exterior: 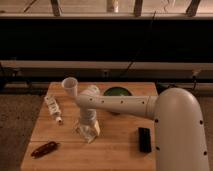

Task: Wipe the white sponge on the table

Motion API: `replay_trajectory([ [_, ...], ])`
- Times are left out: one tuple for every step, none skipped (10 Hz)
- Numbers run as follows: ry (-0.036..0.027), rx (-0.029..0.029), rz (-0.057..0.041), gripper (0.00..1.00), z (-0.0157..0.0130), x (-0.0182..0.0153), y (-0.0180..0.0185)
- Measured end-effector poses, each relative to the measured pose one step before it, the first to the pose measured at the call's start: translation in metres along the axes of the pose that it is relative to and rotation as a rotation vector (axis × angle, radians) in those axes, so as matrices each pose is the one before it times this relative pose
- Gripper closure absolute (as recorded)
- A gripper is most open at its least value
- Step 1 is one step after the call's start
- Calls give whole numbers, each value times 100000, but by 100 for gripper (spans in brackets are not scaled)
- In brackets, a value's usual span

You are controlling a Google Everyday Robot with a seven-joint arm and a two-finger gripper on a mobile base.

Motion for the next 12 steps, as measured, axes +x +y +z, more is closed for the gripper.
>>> replay_trajectory([
  [-182, 365, -406, 50, -179, -88, -212],
  [57, 212, -530, 62, -257, -83, -162],
  [166, 10, -289, 70, -167, -64, -105],
  [264, -223, -317, 78, -212, -73, -46],
  [866, -424, -329, 92, -357, -17, -56],
  [595, -473, 124, 97, -177, 36, 43],
  [556, -626, 213, 100, -123, 83, 86],
  [624, -1218, 716, 100, -14, 279, 278],
  [489, -1594, 1236, 100, 214, 493, 654],
  [402, -1655, 1667, 100, 261, 512, 757],
  [335, -1437, 1674, 100, 210, 385, 649],
  [361, -1092, 1892, 100, 140, 296, 557],
])
